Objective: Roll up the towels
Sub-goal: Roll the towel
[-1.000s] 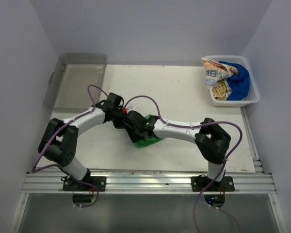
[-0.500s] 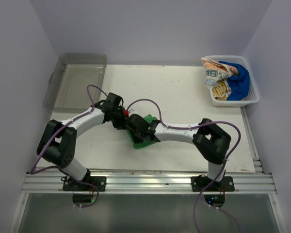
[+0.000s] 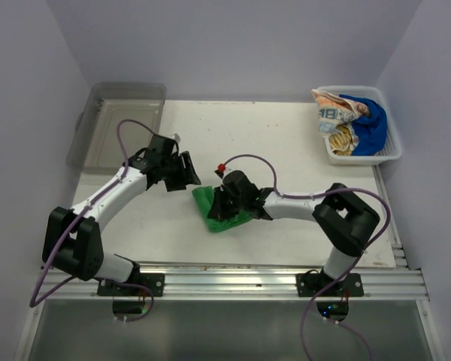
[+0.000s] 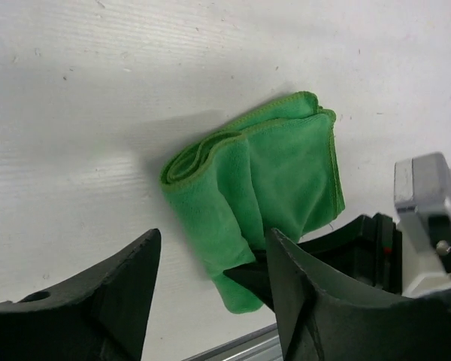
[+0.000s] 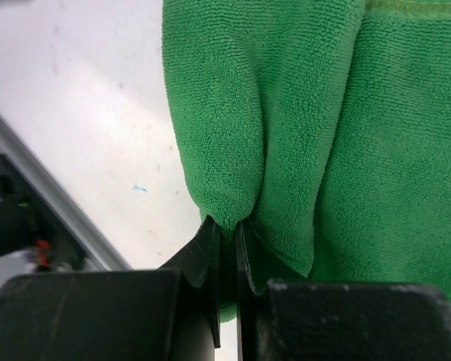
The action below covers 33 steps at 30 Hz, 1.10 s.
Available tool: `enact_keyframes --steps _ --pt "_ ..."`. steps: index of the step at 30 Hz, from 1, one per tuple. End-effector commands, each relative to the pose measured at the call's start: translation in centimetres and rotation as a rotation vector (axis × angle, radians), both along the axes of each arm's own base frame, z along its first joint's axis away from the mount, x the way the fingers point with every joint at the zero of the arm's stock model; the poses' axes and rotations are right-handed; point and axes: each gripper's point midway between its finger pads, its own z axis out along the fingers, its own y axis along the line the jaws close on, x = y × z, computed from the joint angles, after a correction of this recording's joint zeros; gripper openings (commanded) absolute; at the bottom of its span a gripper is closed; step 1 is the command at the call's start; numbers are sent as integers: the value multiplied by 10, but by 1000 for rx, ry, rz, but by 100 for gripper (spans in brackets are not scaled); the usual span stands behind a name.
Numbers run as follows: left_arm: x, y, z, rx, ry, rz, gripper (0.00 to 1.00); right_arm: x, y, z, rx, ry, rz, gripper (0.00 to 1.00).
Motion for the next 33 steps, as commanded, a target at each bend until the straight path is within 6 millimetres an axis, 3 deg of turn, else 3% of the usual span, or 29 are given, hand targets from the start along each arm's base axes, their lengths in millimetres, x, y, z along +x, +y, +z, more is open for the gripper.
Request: enact_keyframes --steps 1,2,7,9,10,11,17,27,31,32,33 --pt "-9 -3 -3 -32 -8 -45 63 4 15 42 275 76 13 0" --pt "-13 -4 -6 -37 3 -54 63 4 14 43 299 88 15 0" --pt "-19 -15 -13 -95 11 -95 82 3 11 44 391 138 27 0" --pt "-20 -19 -14 -120 8 -103 83 2 9 42 434 191 20 0" --pt "-20 -22 -14 -131 4 -108 83 6 12 51 495 171 31 0" --pt "-21 -23 -17 -139 13 -106 83 3 9 41 514 236 8 0" --pt "-22 -31 -31 -178 33 -123 81 6 4 43 658 301 -8 0" --pt "-16 -42 -55 -157 70 -129 59 5 -2 29 639 323 -27 0" --pt "-12 -46 -56 -134 74 -125 30 3 -5 22 602 335 -39 0" --pt "-15 -44 -58 -124 89 -119 14 5 -6 22 583 307 -37 0" --pt "-14 -42 -58 -113 87 -107 8 6 -7 20 557 301 -42 0"
